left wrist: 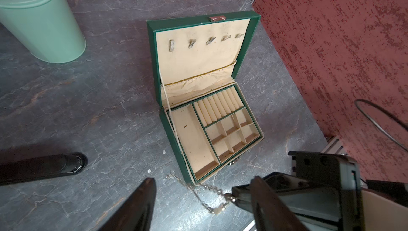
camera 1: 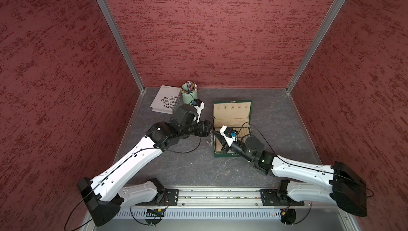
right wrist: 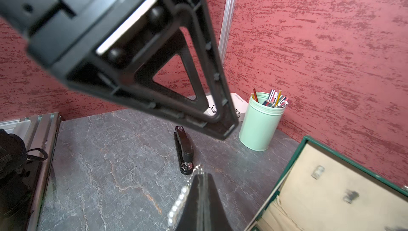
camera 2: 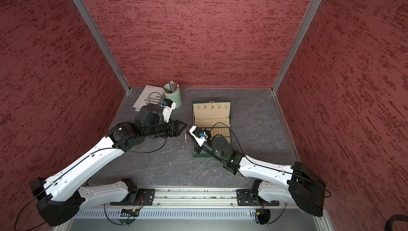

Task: Put jewelry chain into jewelry box
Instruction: Pick up the necklace from the center of the board.

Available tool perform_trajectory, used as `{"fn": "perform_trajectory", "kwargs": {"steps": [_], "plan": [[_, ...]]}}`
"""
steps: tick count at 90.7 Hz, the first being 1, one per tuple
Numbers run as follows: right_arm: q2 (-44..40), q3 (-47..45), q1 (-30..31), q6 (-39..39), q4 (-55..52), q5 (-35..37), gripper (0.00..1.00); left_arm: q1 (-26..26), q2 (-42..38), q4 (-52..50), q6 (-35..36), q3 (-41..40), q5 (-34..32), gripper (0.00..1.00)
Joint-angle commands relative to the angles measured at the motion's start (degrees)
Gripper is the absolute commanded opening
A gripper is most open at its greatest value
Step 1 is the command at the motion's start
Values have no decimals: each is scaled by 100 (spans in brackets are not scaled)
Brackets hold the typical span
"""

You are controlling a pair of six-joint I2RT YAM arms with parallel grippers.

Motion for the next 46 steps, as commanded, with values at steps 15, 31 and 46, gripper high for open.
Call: {"fn": "perform_trajectory", "kwargs": {"steps": [15, 31, 46], "plan": [[-608, 552, 64, 424, -1900, 540, 0, -58, -219, 273, 73, -42, -85, 91], [-746, 1685, 60, 959, -4201, 866, 0, -63, -510, 856, 76, -432, -253, 99], [-840, 2538, 50, 1115, -5678, 1090, 0, -23, -843, 1603, 131, -842, -474, 100]]}}
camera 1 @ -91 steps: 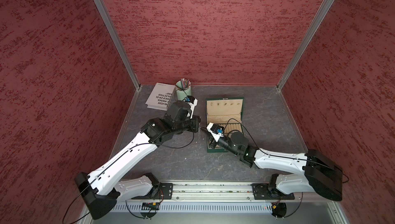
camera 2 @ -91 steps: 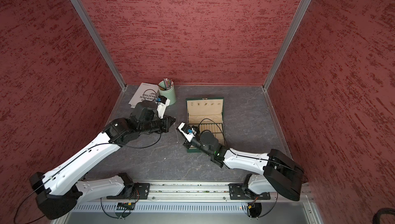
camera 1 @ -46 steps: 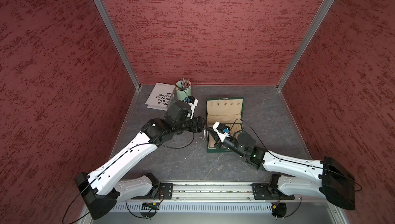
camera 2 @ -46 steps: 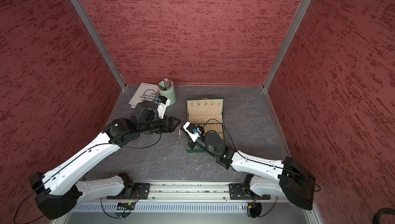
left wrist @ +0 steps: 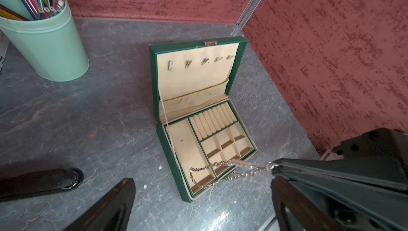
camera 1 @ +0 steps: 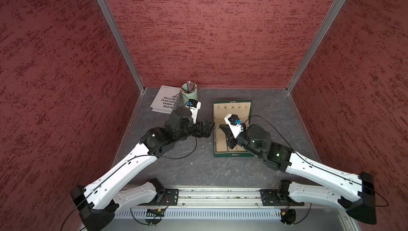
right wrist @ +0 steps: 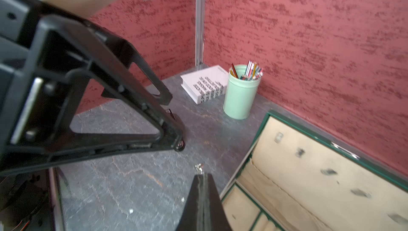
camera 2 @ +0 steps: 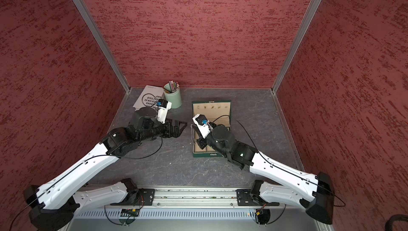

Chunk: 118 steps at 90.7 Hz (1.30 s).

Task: Put jewelry chain into jewelry box
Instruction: Pick up the necklace from the center of the board, then open the fastener on the jewelry box.

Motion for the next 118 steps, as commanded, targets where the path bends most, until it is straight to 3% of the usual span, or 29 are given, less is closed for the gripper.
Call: {"fn": "perform_trajectory", "kwargs": {"steps": [1, 19, 34, 43, 58, 69, 77, 99, 118], "plan": [[-151, 507, 42, 289, -1623, 353, 0, 10, -231, 811, 100, -243, -262, 100], [-37, 1409, -49, 383, -2779, 467, 0, 88, -482, 1772, 163, -715, -318, 100], [168, 1836, -268, 502, -3234, 442, 0, 249, -245, 2064, -147, -846, -319, 100], [230, 1902, -430, 585, -3282, 431, 0, 400, 11, 2079, -856, -892, -520, 100], [259, 1806, -793, 771, -3117, 464, 0, 724, 342, 2475, -1648, -1166, -251, 100], [210, 1628, -1039, 911, -2885, 554, 0, 832, 622, 2778, -2115, -1230, 113, 92], [132, 1442, -1219, 981, -2708, 538, 0, 744, 875, 2876, -2562, -1190, 81, 88], [54, 1262, -1576, 986, -2534, 428, 0, 38, 1608, 3005, -4127, -979, -792, 72], [-48, 1122, -1741, 968, -2426, 327, 0, 0, 2747, 2492, -5332, -130, -941, 71]]}}
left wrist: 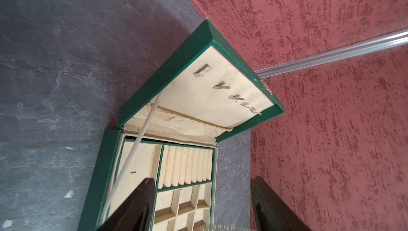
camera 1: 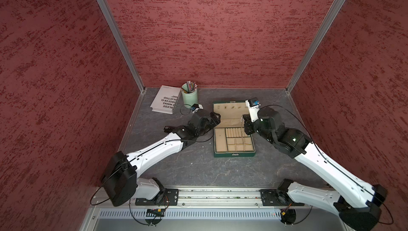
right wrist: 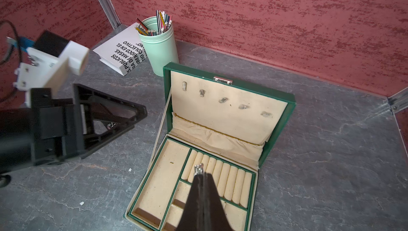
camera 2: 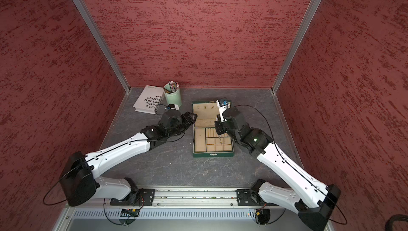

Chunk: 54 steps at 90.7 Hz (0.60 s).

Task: Put jewelry chain into jewelry box
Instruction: Open the fastener on the jewelry box.

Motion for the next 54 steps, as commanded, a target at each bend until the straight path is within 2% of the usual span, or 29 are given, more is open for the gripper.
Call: {"fn": "perform_trajectory", "kwargs": {"steps": [1, 12, 29, 54], "plan": [[-173, -147, -82, 61, 269, -54, 0, 30, 555, -297, -1008, 545, -299, 71], [-313, -266, -112, 31, 334, -16, 0, 55, 1164, -744, -1520, 1141, -330, 68], [-407, -343, -130, -37, 377, 43, 0, 64, 1871, -1022, -1812, 1895, -232, 65], [-471, -423, -134, -69, 474, 0, 0, 133, 2246, -1106, -2095, 2272, -463, 63]]}}
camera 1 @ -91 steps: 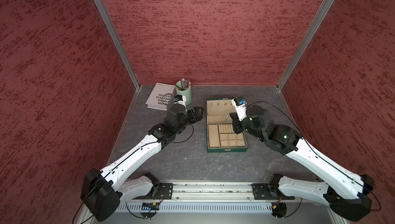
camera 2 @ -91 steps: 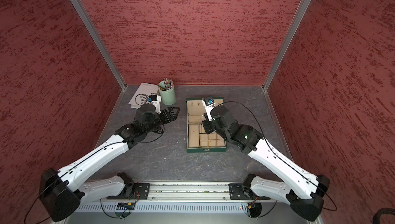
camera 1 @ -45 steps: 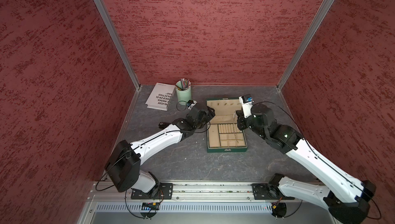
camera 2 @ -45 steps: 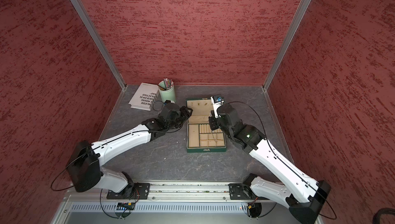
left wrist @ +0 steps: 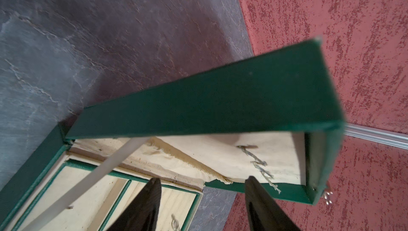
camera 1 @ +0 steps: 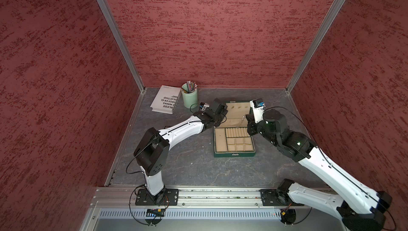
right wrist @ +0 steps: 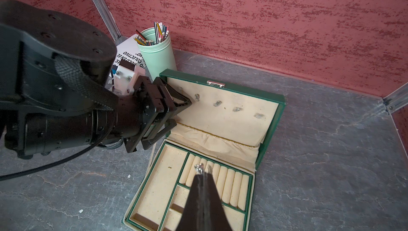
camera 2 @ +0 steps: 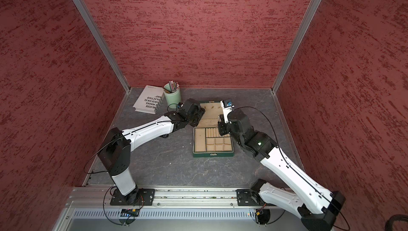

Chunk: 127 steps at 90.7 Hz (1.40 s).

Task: Put jewelry chain into jewelry box
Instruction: Open the fastener on the jewelry box.

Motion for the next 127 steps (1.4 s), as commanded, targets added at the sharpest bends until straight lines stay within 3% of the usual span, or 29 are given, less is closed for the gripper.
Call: {"fn": "perform_trajectory", "kwargs": {"steps": [1, 91, 127], "plan": [[-121, -102, -59, -45, 235, 3, 0, 68, 173, -151, -185, 253, -211, 63], [-311, -335, -55, -74, 447, -15, 0, 4, 429, 478, -155, 423, -249, 66], [-337, -383, -52, -100, 505, -10, 0, 43, 553, 367, -266, 356, -141, 53]]}}
